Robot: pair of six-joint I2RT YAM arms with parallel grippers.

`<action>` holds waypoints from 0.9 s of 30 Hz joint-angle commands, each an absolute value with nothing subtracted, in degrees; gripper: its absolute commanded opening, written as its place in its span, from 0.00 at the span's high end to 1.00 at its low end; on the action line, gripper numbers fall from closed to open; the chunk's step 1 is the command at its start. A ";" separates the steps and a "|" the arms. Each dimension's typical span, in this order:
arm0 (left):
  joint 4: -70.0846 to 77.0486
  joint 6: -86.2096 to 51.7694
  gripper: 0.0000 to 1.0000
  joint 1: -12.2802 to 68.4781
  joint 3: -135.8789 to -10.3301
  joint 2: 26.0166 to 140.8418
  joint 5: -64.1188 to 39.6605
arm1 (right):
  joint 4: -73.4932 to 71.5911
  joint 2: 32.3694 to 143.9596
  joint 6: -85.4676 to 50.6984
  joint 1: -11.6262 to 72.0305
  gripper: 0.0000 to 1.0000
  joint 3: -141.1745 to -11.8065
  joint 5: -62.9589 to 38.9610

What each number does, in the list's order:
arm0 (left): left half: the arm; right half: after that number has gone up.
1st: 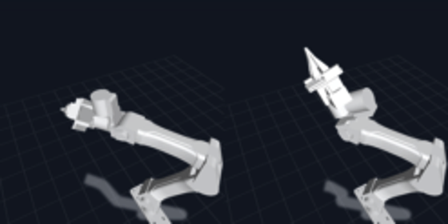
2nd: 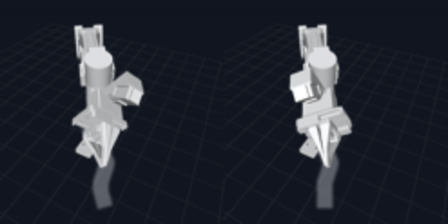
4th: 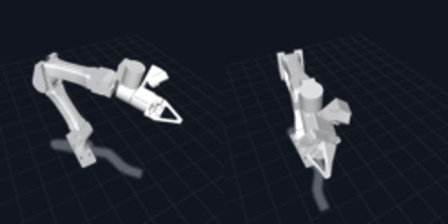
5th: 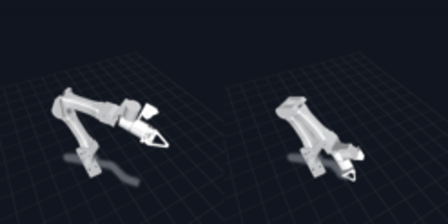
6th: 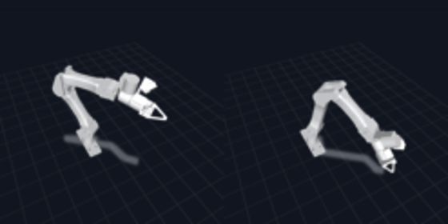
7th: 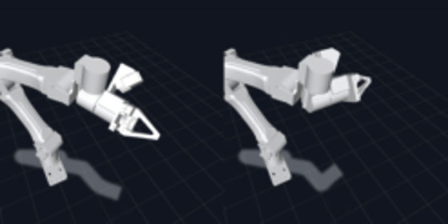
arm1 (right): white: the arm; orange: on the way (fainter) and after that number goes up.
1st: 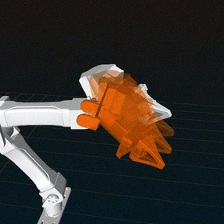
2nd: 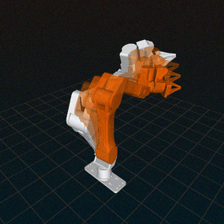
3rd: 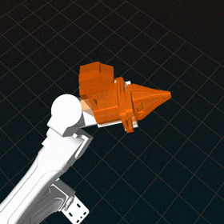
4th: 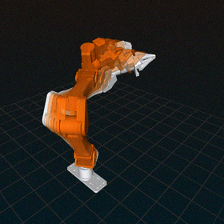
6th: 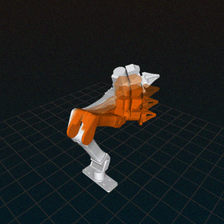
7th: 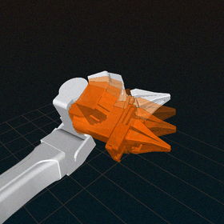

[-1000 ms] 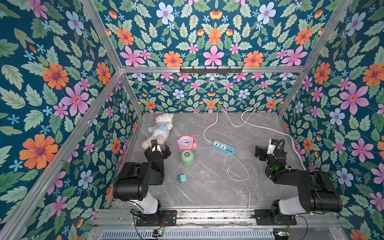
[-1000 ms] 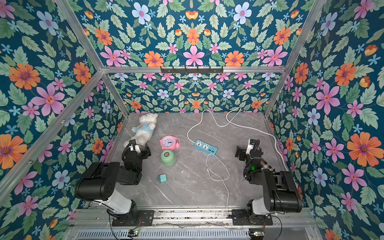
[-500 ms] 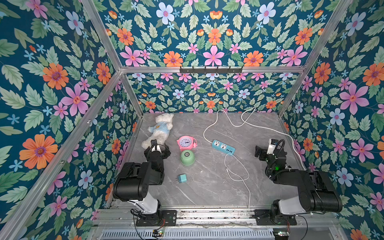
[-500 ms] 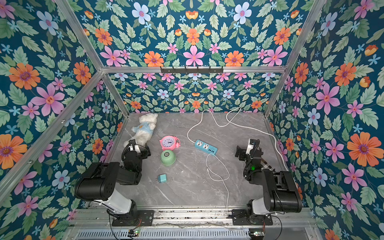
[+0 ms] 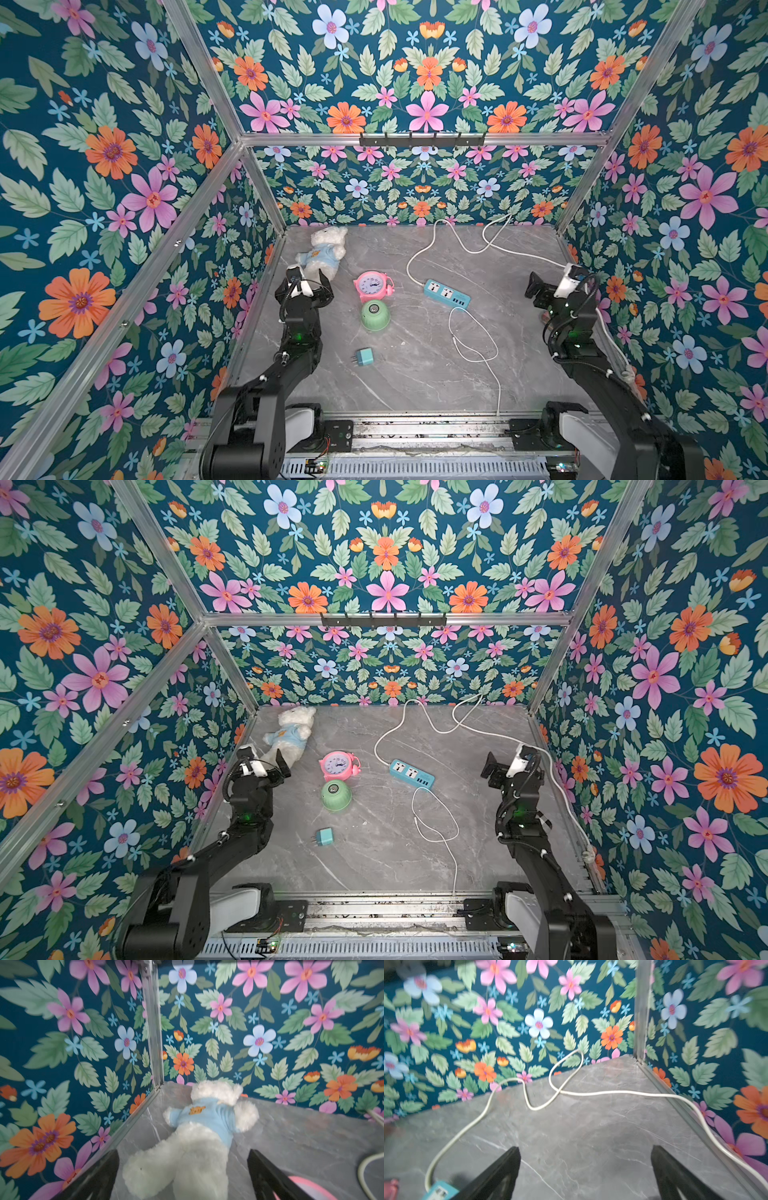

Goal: Charge the cordless meat grinders
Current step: Pick up the plug from the center of the board.

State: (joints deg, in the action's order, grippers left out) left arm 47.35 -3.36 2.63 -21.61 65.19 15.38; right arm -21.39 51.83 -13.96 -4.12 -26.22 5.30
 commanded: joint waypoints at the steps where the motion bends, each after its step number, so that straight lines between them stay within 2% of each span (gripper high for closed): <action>1: 25.99 -7.34 0.01 2.46 -25.50 59.91 17.96 | 6.38 48.25 -23.75 -4.47 0.01 -31.62 6.39; 5: 18.17 -11.83 0.01 2.48 -28.12 54.40 8.02 | 21.13 51.09 -27.14 -4.39 0.02 -39.17 -5.94; 6: 16.03 -14.12 0.01 2.59 -28.98 53.57 6.14 | 24.64 52.64 -27.98 -4.12 0.05 -41.31 -8.28; 11: 2.73 -26.11 0.04 6.04 -33.94 53.49 3.95 | 34.70 57.89 -26.76 3.83 0.11 -48.38 -10.22; 17: -12.89 -35.04 0.05 17.49 -37.76 54.28 7.77 | 31.43 59.72 -25.18 15.24 0.15 -49.53 -11.66; 20: -19.45 -37.15 0.08 23.02 -39.01 54.37 6.22 | 27.62 59.38 -22.06 20.50 0.15 -48.57 -10.68; 23: -24.84 -33.79 0.10 28.67 -38.45 51.43 6.27 | 24.86 58.52 -21.91 20.76 0.16 -46.98 -11.25; 27: -29.47 -20.48 0.10 29.18 -39.80 46.39 4.88 | 24.57 56.91 -20.33 20.86 0.16 -45.89 -11.55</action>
